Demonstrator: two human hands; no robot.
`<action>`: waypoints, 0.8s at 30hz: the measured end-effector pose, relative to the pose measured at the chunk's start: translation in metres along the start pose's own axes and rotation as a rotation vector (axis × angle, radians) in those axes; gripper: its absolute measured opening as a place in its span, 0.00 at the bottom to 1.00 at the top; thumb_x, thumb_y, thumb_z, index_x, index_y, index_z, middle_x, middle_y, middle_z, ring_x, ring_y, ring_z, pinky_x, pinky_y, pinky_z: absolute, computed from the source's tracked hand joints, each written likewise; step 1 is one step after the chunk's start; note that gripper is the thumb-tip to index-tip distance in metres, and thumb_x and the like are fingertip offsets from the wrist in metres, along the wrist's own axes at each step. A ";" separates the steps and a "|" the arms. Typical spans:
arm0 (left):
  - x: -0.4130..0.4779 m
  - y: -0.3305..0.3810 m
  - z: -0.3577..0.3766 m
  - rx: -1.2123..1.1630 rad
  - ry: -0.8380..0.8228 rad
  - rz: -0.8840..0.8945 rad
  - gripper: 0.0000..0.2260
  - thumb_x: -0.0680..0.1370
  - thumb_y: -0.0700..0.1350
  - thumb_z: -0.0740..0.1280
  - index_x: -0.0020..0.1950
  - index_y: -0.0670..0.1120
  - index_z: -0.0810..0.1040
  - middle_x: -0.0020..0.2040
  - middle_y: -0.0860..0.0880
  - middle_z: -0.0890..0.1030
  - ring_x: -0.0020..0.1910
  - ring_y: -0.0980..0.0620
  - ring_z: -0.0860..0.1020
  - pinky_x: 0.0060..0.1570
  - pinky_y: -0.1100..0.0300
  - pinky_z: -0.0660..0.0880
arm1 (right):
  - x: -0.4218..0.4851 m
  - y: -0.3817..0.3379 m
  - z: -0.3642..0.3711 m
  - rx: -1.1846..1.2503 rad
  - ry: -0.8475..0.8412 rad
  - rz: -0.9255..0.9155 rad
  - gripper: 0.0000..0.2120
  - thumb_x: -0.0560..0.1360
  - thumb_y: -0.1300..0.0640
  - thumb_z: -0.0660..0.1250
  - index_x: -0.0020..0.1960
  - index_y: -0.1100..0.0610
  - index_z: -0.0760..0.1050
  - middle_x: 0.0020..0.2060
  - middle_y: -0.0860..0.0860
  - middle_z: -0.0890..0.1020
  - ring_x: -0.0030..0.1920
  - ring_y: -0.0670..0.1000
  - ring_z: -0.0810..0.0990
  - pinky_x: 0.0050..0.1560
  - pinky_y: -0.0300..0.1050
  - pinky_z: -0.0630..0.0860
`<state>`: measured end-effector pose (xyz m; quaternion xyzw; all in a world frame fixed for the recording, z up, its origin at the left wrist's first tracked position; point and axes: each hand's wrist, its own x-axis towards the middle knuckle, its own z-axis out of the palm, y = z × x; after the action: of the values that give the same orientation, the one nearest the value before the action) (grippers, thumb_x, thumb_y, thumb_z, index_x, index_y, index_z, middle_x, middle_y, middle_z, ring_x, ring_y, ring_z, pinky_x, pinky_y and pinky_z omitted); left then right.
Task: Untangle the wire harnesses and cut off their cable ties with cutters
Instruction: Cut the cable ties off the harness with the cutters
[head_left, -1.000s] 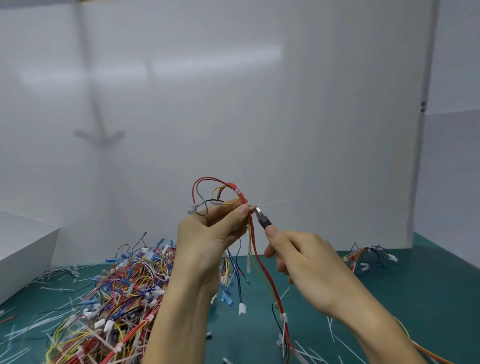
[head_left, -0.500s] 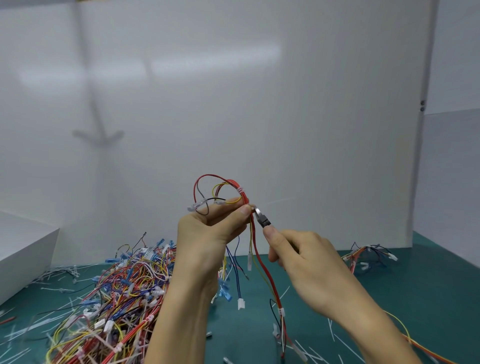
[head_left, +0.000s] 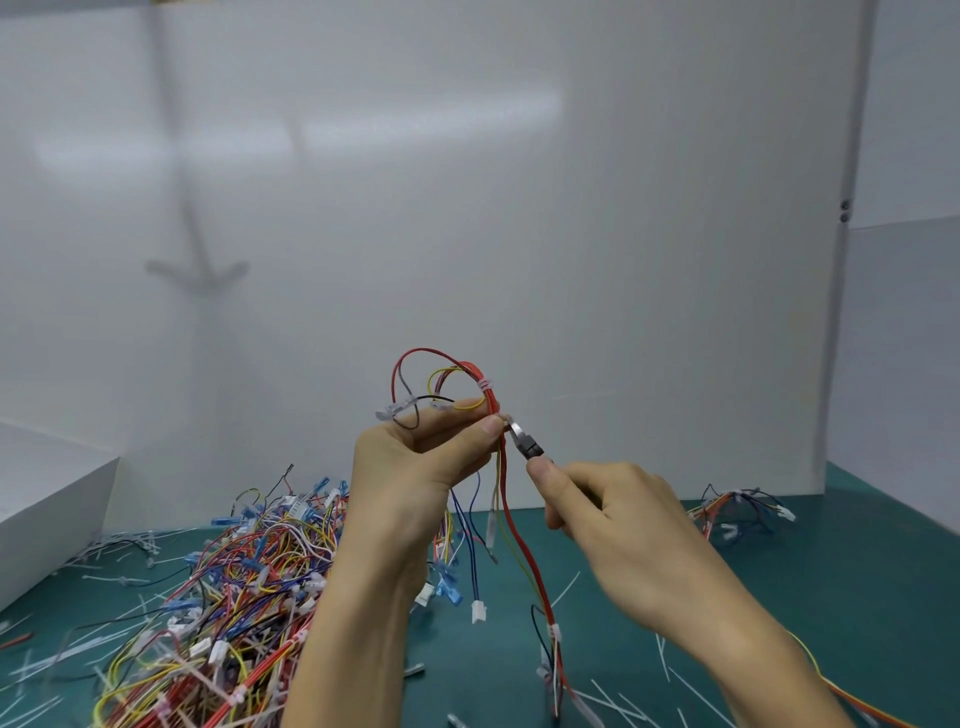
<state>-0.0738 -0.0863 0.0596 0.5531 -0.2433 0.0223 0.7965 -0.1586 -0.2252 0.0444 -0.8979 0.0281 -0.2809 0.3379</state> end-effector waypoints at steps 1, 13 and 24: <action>0.000 0.000 0.000 -0.003 -0.003 -0.003 0.08 0.69 0.36 0.74 0.48 0.41 0.85 0.44 0.44 0.87 0.45 0.49 0.86 0.44 0.64 0.81 | 0.000 0.001 0.000 0.006 -0.005 0.005 0.32 0.75 0.32 0.51 0.36 0.59 0.74 0.23 0.45 0.68 0.26 0.45 0.64 0.28 0.38 0.63; 0.001 -0.008 0.008 0.007 0.048 0.028 0.16 0.63 0.45 0.76 0.49 0.42 0.85 0.44 0.45 0.87 0.45 0.49 0.86 0.44 0.63 0.82 | 0.007 0.009 -0.002 0.512 -0.061 0.147 0.25 0.70 0.34 0.64 0.41 0.57 0.81 0.30 0.47 0.78 0.34 0.45 0.78 0.39 0.45 0.81; -0.004 -0.009 0.019 -0.012 -0.162 -0.023 0.14 0.71 0.44 0.73 0.56 0.47 0.83 0.52 0.50 0.86 0.53 0.53 0.84 0.51 0.60 0.81 | 0.007 0.011 -0.008 0.438 0.109 -0.022 0.07 0.72 0.47 0.74 0.41 0.50 0.81 0.30 0.50 0.79 0.33 0.50 0.79 0.34 0.46 0.80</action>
<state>-0.0813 -0.1055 0.0548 0.5511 -0.3009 -0.0332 0.7776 -0.1556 -0.2401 0.0462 -0.7869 -0.0253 -0.3320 0.5194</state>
